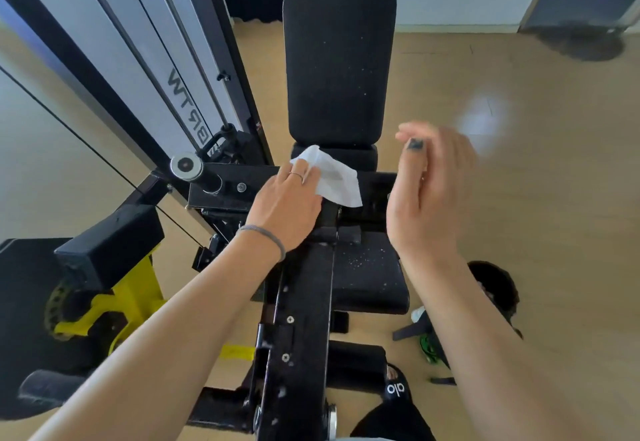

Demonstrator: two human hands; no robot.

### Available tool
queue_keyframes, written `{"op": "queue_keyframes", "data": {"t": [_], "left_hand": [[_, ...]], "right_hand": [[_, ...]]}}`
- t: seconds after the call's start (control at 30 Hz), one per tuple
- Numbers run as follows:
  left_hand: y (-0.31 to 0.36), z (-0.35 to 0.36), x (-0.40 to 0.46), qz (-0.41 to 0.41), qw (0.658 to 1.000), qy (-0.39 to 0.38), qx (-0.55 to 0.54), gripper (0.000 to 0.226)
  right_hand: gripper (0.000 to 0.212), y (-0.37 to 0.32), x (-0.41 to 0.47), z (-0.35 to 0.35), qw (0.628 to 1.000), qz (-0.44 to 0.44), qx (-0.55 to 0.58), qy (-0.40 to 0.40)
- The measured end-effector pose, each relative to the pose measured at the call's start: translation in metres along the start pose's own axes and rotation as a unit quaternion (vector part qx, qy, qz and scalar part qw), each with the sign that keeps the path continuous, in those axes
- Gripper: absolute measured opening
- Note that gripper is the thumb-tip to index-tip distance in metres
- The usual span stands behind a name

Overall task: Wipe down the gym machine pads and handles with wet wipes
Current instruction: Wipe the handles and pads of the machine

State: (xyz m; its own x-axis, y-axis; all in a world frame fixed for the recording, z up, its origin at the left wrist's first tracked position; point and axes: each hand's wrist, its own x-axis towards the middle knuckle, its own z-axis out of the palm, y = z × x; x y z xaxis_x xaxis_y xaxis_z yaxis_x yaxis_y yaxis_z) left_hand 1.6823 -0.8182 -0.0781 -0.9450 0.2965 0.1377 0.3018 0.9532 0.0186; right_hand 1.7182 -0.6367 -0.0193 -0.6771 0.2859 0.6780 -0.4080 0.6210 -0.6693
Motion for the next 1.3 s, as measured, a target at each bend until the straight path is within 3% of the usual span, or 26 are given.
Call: {"op": "queue_keyframes", "data": {"t": [0.07,0.13,0.2,0.3,0.37,0.43,0.5,0.7,0.8,0.93,1.1,1.17,1.3], "left_hand": [[0.000,-0.006,0.000,0.017,1.000,0.002,-0.013,0.047],[-0.001,-0.007,0.003,0.017,0.999,-0.034,-0.005,0.051],[-0.003,-0.005,0.007,0.002,0.995,-0.094,0.031,0.039],[-0.020,-0.005,0.012,-0.080,0.991,-0.100,-0.027,0.035],[-0.022,-0.006,0.015,-0.048,0.992,-0.108,-0.038,0.026],[-0.001,-0.014,0.015,0.014,0.988,-0.142,-0.062,0.019],[0.017,-0.016,0.017,0.062,0.983,-0.156,-0.076,0.020],[-0.049,-0.019,-0.001,0.008,0.973,-0.204,-0.110,0.023],[-0.049,-0.012,-0.003,0.083,0.968,-0.210,-0.109,0.022],[-0.004,-0.010,0.005,0.211,0.965,-0.138,-0.065,0.021],[-0.044,-0.014,-0.029,0.210,0.973,-0.082,-0.043,0.018],[-0.057,-0.013,-0.043,0.243,0.968,-0.057,0.014,0.017],[-0.010,-0.002,-0.045,0.237,0.971,-0.019,0.036,0.014]], "right_hand": [[0.029,-0.011,-0.009,0.003,0.996,-0.087,-0.009,0.014],[0.034,-0.021,-0.021,0.013,0.991,-0.116,0.028,-0.058],[0.039,-0.013,-0.028,0.030,0.983,-0.086,0.018,-0.158],[0.050,0.033,-0.027,0.050,0.959,-0.005,-0.120,-0.257],[0.062,0.060,-0.028,0.059,0.930,0.053,-0.182,-0.315],[0.059,0.076,-0.034,0.063,0.905,0.053,-0.242,-0.345],[0.053,0.082,-0.039,0.064,0.903,0.028,-0.265,-0.336],[0.052,0.082,-0.040,0.068,0.911,0.050,-0.262,-0.315],[0.056,0.081,-0.040,0.069,0.907,0.053,-0.271,-0.319],[0.068,0.081,-0.040,0.066,0.901,0.034,-0.280,-0.329],[0.058,0.083,-0.040,0.068,0.901,0.055,-0.272,-0.335],[0.056,0.083,-0.041,0.070,0.902,0.062,-0.270,-0.330],[0.059,0.083,-0.042,0.071,0.907,0.065,-0.264,-0.323]]}}
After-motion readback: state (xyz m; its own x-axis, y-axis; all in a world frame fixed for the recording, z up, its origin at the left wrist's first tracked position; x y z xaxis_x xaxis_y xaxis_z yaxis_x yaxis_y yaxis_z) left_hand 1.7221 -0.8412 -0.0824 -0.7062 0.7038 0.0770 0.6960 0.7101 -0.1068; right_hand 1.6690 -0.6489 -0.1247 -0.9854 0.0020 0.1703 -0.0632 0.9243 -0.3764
